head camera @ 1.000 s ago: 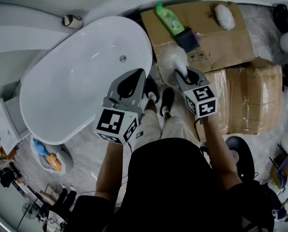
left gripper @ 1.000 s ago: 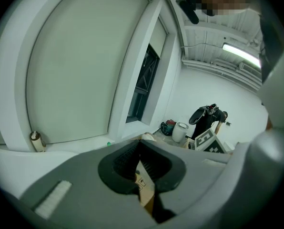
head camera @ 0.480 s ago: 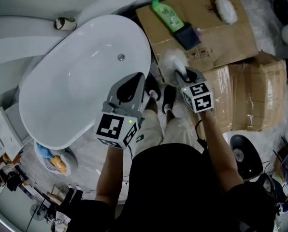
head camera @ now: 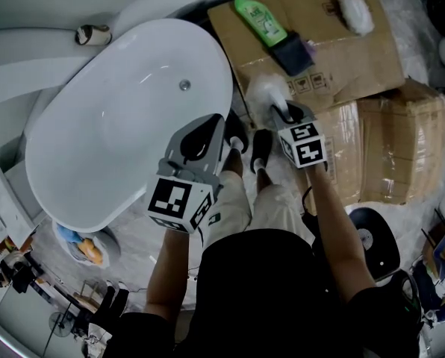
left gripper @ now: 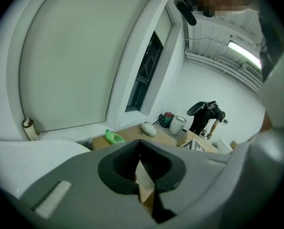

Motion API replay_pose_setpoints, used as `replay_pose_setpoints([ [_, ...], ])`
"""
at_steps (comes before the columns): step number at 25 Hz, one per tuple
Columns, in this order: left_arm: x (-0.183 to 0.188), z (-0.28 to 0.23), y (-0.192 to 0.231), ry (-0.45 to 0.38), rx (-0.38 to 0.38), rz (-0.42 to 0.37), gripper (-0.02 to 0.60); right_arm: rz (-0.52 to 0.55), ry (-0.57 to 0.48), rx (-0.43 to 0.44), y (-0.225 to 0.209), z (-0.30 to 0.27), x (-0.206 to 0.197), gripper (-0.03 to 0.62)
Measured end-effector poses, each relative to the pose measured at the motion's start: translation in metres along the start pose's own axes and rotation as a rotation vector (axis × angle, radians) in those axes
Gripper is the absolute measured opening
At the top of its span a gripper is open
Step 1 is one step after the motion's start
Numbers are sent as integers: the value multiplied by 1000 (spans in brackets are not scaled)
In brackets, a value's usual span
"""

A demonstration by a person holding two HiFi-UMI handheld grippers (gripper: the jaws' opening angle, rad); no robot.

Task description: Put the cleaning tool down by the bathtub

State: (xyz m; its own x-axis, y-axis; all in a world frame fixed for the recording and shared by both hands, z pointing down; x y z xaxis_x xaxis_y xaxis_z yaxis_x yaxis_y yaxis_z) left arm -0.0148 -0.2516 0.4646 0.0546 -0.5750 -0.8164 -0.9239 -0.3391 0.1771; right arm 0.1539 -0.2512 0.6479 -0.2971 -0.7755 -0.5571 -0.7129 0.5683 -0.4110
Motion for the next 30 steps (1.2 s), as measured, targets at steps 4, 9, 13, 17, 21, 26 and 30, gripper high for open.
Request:
replay_pose_setpoints([
  [4, -2, -8, 5, 10, -3, 2, 0, -7, 19, -4, -9, -13, -5, 94],
  [9, -6, -14, 7, 21, -4, 5, 0, -17, 49, -11, -20, -29, -16, 94],
  [13, -9, -19, 9, 32, -10, 6, 0, -35, 70, -17, -26, -41, -23, 94],
  [17, -12, -24, 10, 44, -17, 2, 0, -51, 85, -17, -32, -50, -30, 94],
  [21, -16, -29, 11, 55, -19, 3, 0, -63, 102, -16, -39, -59, -36, 94],
  [26, -22, -32, 13, 87, -14, 14, 0, -77, 133, -11, -41, -68, -46, 94],
  [30, -25, -34, 16, 100, -8, 18, 0, -81, 139, -9, -42, -74, -49, 94],
])
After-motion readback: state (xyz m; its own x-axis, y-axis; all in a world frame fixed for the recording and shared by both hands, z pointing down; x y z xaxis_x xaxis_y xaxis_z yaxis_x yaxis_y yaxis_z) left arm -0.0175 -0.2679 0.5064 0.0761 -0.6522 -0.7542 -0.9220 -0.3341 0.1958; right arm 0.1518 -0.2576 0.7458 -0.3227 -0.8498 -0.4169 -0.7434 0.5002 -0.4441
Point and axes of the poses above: the fingertips, and each gripper's own axes: z backward along the fingers, y to its left, x out of its top, the point moved 4 cm from there along z, backward along the fingers, and after that the axes turned 15 degrees about x, right-handed, at the moved point
